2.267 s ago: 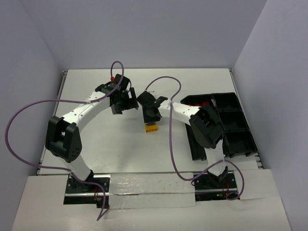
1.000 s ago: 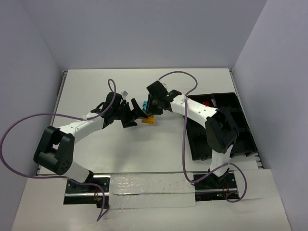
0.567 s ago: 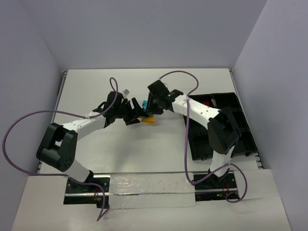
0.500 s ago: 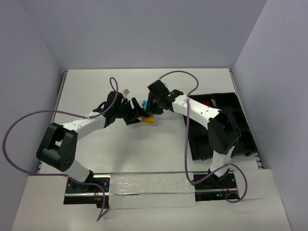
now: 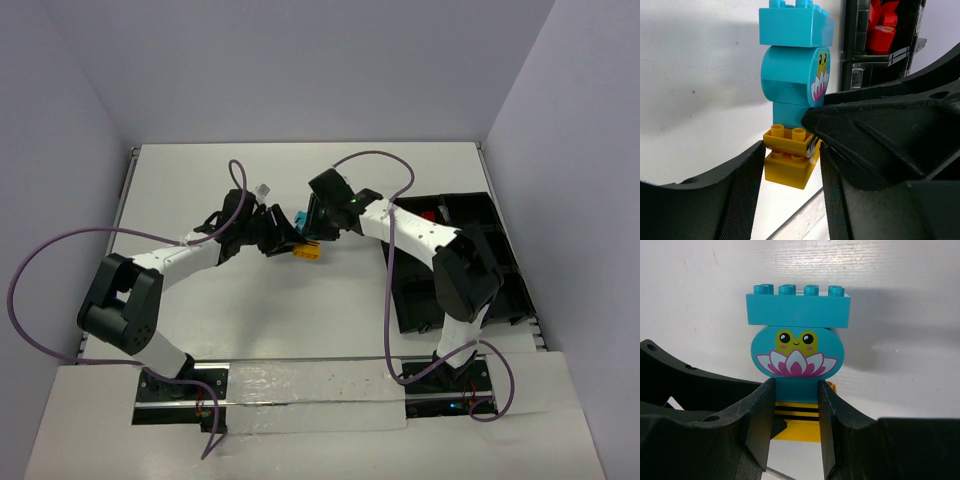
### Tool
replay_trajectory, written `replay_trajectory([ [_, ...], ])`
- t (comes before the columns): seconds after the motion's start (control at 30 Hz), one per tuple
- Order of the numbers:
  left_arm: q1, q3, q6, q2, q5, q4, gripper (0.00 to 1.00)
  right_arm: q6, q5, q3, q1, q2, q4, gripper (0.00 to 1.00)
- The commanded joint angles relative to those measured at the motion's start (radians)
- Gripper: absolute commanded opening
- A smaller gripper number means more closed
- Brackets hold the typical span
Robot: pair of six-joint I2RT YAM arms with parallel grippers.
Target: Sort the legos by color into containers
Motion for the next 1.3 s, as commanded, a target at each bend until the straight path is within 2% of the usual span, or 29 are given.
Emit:
replay_trajectory([
  [0.0,0.004,0.022,-0.005,0.006,-0.001,0.089,0.48,0.016,-0.041,-0.022,0.002,-0.074,0.030,0.24],
  [0.1,0.004,0.019,-0.006,0.006,0.001,0.094,0.38,0.019,-0.046,-0.033,0.003,-0.080,0.036,0.24],
  [0.17,0.004,0.018,-0.004,0.006,0.007,0.095,0.25,0.023,-0.053,-0.040,0.003,-0.080,0.040,0.24],
  [0.23,0.004,0.017,-0.002,0.004,0.011,0.093,0.16,0.026,-0.057,-0.041,0.003,-0.080,0.042,0.24],
  [0.27,0.004,0.016,0.000,0.001,0.015,0.089,0.07,0.027,-0.060,-0.042,0.002,-0.079,0.043,0.24],
  [0.33,0.004,0.007,0.001,-0.007,0.022,0.086,0.01,0.031,-0.068,-0.042,0.002,-0.074,0.049,0.24],
  [0.93,0.004,-0.116,0.006,-0.113,0.046,0.114,0.00,0.058,-0.129,0.046,-0.038,0.057,0.067,0.23],
  [1.27,0.004,-0.106,0.027,-0.101,0.046,0.095,0.00,0.049,-0.116,-0.023,-0.036,0.057,0.083,0.23],
])
